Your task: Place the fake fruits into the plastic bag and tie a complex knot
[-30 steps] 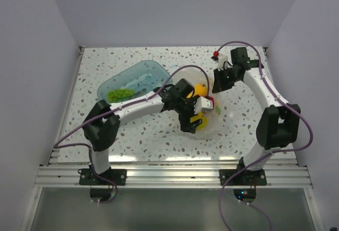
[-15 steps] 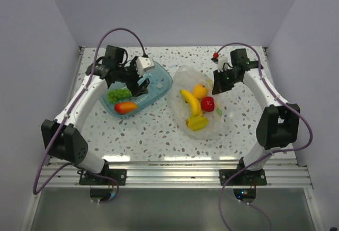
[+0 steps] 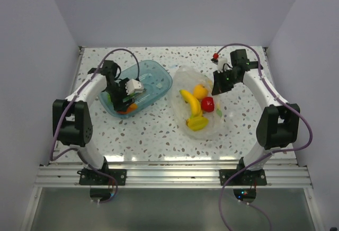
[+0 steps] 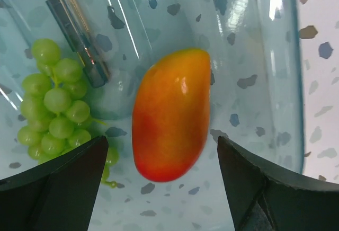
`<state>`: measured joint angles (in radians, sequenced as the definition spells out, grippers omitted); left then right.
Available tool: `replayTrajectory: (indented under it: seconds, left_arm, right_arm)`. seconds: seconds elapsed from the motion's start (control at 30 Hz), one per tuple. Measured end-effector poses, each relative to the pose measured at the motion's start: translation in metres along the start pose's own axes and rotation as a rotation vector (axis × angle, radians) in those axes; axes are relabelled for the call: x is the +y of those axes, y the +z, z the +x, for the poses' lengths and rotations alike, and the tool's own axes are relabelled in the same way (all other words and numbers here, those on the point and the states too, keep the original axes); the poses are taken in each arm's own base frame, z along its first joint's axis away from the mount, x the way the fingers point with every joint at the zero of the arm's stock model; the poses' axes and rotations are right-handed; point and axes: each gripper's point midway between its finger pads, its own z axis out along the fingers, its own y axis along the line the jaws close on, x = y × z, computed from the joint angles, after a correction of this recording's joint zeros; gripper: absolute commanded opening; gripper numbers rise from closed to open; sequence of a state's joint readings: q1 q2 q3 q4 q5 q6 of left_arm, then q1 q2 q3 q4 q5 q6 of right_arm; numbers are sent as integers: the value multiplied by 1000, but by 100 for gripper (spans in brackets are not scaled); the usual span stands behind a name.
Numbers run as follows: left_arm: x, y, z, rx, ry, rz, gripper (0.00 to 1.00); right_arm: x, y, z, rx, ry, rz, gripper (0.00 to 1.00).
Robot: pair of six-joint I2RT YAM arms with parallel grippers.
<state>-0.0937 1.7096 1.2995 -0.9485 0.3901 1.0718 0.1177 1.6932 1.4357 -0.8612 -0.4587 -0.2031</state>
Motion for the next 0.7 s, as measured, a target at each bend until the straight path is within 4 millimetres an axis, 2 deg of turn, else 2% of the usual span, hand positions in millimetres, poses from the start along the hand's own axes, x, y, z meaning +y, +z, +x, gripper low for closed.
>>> replayTrajectory:
  seconds: [0.1,0.2,0.3,0.33,0.43,0.47,0.53,0.6,0.7]
  left_arm:
    - [5,20,11,34,-1,25,89]
    - [10,31,17,50,1,28,86]
    - [14,38,19,55,3,25,72]
    - [14,38,19,54,4,24,59]
    - [13,37,18,48,2,29,47]
    - [13,36,16,44,2,32,46]
    - [15,29,8,27,2,36,41]
    - [23,12,-10,-15,7,18,40]
    - [43,-26,-59,-129,42,-71,37]
  right_arm:
    - [0,0,0,0,0,0,0]
    - [0,0,0,1,1,0,0]
    - [0,0,1,2,1,0,0]
    - [0,0,1,3,1,-1,0]
    - [0,0,2,6,3,-1,0]
    - [0,0,2,7,3,-1,0]
    - [1,0,2,7,3,-2,0]
    - [1,0,2,7,3,-2,0]
    - [0,0,2,7,3,-2,0]
